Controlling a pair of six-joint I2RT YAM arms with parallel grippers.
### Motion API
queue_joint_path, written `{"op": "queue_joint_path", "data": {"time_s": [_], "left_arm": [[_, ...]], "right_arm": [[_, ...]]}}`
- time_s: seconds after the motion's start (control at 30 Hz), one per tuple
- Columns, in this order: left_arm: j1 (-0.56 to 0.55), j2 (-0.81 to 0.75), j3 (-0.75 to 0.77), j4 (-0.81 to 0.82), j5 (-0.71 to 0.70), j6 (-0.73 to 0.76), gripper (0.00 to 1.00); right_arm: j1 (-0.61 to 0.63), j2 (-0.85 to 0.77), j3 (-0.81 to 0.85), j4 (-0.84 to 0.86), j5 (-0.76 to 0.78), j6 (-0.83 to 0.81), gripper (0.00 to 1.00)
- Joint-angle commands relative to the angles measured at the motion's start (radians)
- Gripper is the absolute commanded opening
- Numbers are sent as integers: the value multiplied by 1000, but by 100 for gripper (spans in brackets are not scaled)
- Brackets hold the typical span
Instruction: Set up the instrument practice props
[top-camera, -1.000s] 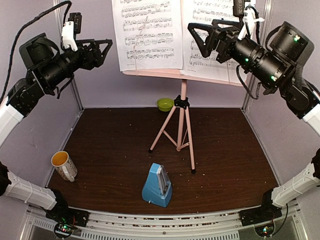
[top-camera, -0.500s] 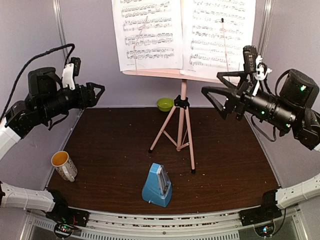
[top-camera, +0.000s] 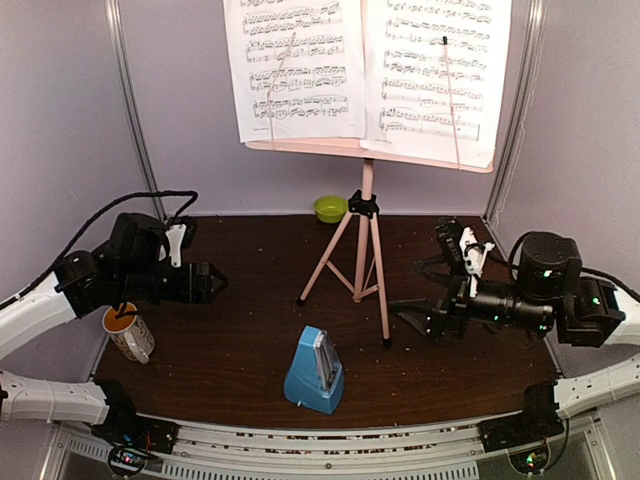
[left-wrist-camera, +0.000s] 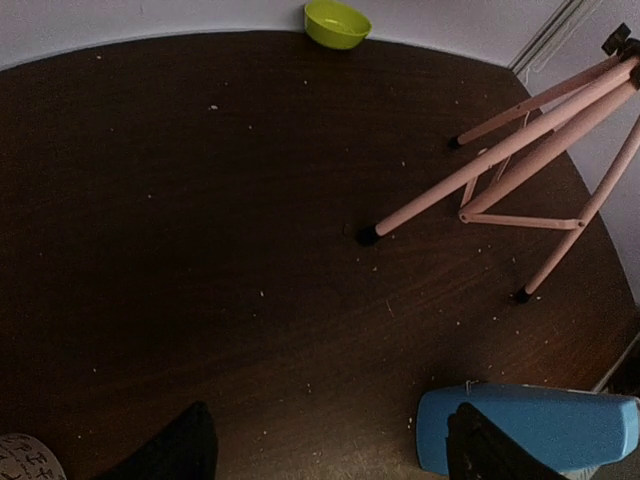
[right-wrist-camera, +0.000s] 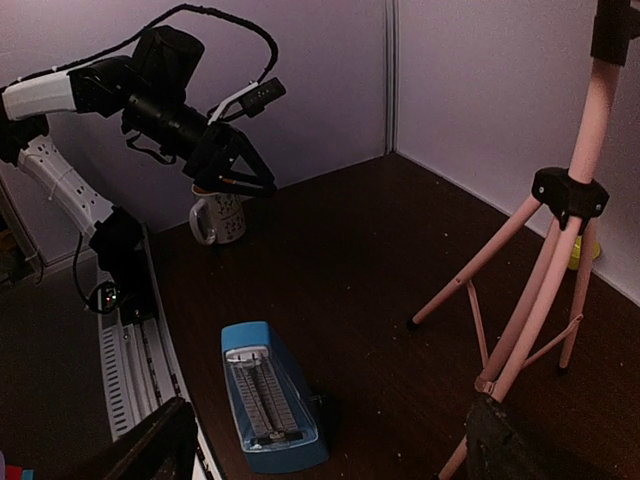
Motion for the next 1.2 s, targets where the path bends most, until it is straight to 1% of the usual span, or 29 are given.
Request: {"op": "queue_joint_path", "data": {"time_s": [0.0,0.1,0.17,0.3,0.43,0.53,0.63,0.77,0.9,1.03,1.17], "left_arm": [[3,8,-67,122,112,-23,81],[2,47,-100,143,151,-8,81],[1,72,-129,185,203,17,80],[-31,105,-181,276,280,95,79],[-41,108,-240,325,285,127,79],[-42,135,-257,339,286,145,78],[-65,157,-281,378,326,206,77],[-154,164,-331,443,386,322,78],[-218,176,-393,539,460,349,78],[-279,238,-418,556,453,380,79],[-298,300,-413,658,446,380,80]], "right_arm": [[7,8,-76,16,35,93,94],[6,36,-111,11,73,135,94],[3,50,-129,16,88,152,94],[-1,70,-179,46,70,154,95],[-37,94,-240,86,55,200,95],[-49,134,-256,86,52,215,95],[-48,170,-265,105,-12,194,94],[-49,195,-299,198,-134,124,95],[-49,255,-262,208,-192,52,96],[-49,321,-226,206,-246,24,96],[-49,335,-235,237,-248,34,98]]}}
